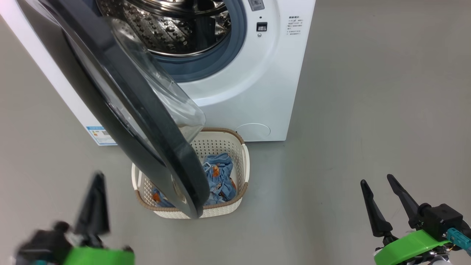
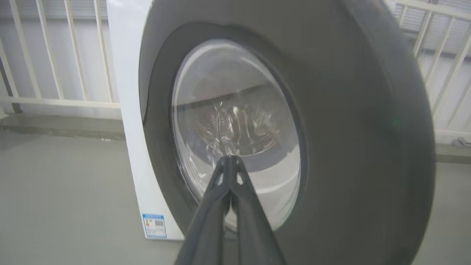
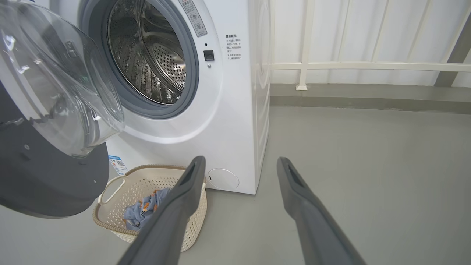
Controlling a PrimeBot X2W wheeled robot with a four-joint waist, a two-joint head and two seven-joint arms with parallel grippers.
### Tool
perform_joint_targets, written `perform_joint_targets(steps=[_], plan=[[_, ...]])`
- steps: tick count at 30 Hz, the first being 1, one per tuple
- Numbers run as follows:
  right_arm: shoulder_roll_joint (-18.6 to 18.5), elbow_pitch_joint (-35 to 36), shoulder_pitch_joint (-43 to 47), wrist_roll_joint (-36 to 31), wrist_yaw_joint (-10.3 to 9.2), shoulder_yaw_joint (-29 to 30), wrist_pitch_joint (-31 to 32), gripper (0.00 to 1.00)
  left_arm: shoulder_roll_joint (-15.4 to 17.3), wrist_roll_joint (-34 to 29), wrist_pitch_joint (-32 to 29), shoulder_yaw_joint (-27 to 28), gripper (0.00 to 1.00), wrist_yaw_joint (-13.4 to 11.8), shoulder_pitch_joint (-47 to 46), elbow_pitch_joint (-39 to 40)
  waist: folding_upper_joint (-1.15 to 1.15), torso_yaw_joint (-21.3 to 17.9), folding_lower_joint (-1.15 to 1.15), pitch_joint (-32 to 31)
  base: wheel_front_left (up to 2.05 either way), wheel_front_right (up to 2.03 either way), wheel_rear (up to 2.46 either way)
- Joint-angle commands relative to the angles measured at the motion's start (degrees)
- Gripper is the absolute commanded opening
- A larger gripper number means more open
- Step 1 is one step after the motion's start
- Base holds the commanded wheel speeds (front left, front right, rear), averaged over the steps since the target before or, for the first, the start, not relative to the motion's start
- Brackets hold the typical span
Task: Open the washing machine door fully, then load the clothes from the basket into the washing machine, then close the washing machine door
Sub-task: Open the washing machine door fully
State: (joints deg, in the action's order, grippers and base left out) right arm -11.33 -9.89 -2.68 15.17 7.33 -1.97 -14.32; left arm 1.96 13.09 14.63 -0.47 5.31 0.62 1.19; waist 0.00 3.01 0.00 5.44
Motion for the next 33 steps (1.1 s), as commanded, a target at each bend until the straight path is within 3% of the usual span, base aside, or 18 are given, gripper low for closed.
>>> perform_joint_targets(steps=[1,5,8,14,19,25,33], plan=[[-0.59,1.26,-1.92,0.63,0.16,-1.24,-0.68,1.0,0.92,-0.55,0.37,3.26,0.0,-0.32,-4.16,5.09,0.0,0.13,0.0,0.09,0.0,0.0,0.0],[-0.46,1.1,-2.02,0.57,0.16,-1.33,-0.68,1.0,0.92,-2.1,0.37,5.9,0.0,-0.11,-8.93,15.58,0.0,0.42,0.0,-0.1,0.0,0.0,0.0],[-0.45,1.05,-2.19,0.72,0.16,-1.27,-0.68,1.0,1.05,-2.21,0.37,4.82,0.0,0.9,-13.22,23.69,0.0,0.5,0.0,-0.27,0.0,0.0,0.0],[-0.38,0.8,-2.21,0.9,0.16,-1.13,-0.68,1.0,2.77,-2.66,0.37,-7.53,0.0,2.05,-19.26,30.61,0.0,0.52,0.0,-0.81,0.0,0.0,0.0],[-0.05,0.79,-2.37,0.87,0.16,-1.46,-0.68,1.0,3.36,-1.84,0.37,-21.04,0.0,2.15,-21.79,30.79,0.0,0.27,0.0,-0.92,0.0,0.0,0.0],[0.07,0.82,-2.47,0.78,0.16,-1.72,-0.68,1.0,3.33,0.55,0.37,-32.59,0.0,2.16,-20.55,26.78,0.0,0.14,0.0,-0.32,0.0,0.0,0.0],[-0.28,0.25,-2.51,0.6,0.16,-1.73,-0.68,1.0,3.17,2.9,0.37,-38.47,0.0,2.17,-15.88,19.06,0.0,0.37,0.0,0.07,0.0,0.0,0.0]])
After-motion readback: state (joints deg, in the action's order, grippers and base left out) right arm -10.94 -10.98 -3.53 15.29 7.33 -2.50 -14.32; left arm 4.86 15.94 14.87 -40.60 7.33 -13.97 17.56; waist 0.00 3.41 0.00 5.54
